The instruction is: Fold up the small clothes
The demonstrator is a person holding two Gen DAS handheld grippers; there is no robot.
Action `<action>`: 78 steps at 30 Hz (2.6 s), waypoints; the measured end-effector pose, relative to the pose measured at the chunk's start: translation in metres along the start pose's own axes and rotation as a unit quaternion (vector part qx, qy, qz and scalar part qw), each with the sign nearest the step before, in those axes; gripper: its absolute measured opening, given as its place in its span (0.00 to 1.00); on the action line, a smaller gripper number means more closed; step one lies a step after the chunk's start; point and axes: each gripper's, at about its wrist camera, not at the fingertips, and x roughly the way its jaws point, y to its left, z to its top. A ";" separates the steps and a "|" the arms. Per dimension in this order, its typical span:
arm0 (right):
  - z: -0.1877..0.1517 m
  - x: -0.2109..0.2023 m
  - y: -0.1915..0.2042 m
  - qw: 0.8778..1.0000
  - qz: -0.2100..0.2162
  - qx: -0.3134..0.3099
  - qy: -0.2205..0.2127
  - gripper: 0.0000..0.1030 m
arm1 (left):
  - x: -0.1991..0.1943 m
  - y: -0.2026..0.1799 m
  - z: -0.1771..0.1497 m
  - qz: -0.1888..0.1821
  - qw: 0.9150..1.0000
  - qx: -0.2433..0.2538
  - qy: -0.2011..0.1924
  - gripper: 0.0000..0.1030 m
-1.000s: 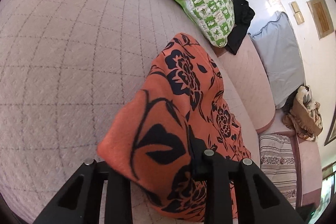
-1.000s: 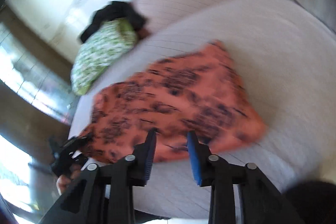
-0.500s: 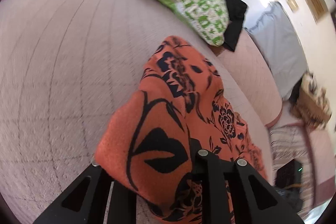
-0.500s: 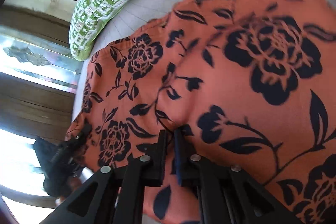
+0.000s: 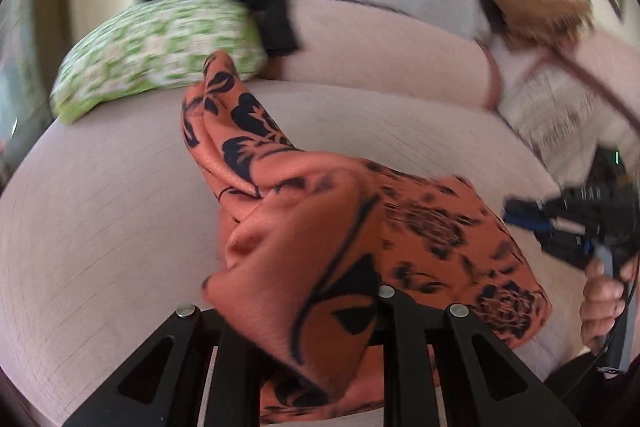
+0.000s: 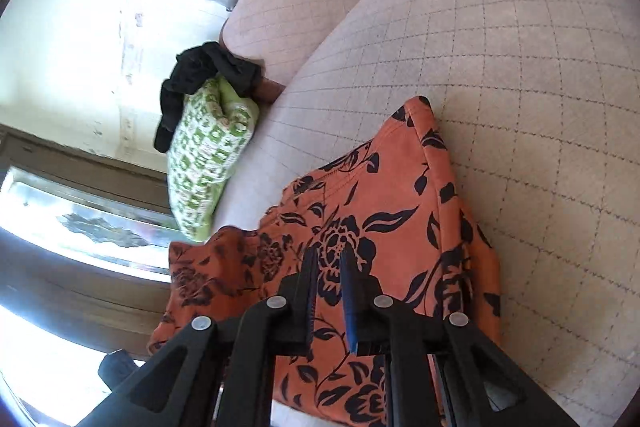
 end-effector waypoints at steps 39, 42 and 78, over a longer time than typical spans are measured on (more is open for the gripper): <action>-0.043 0.084 0.067 0.980 -0.075 -0.182 0.032 0.15 | 0.001 0.022 -0.045 0.000 0.995 -0.052 0.080 0.74; -0.044 0.062 0.080 0.974 -0.071 -0.216 -0.020 0.13 | -0.004 0.009 -0.037 -0.007 0.997 -0.036 0.071 0.74; 0.035 0.095 0.025 0.987 -0.128 -0.098 0.026 0.29 | 0.029 -0.044 -0.071 -0.019 0.992 0.030 0.122 0.88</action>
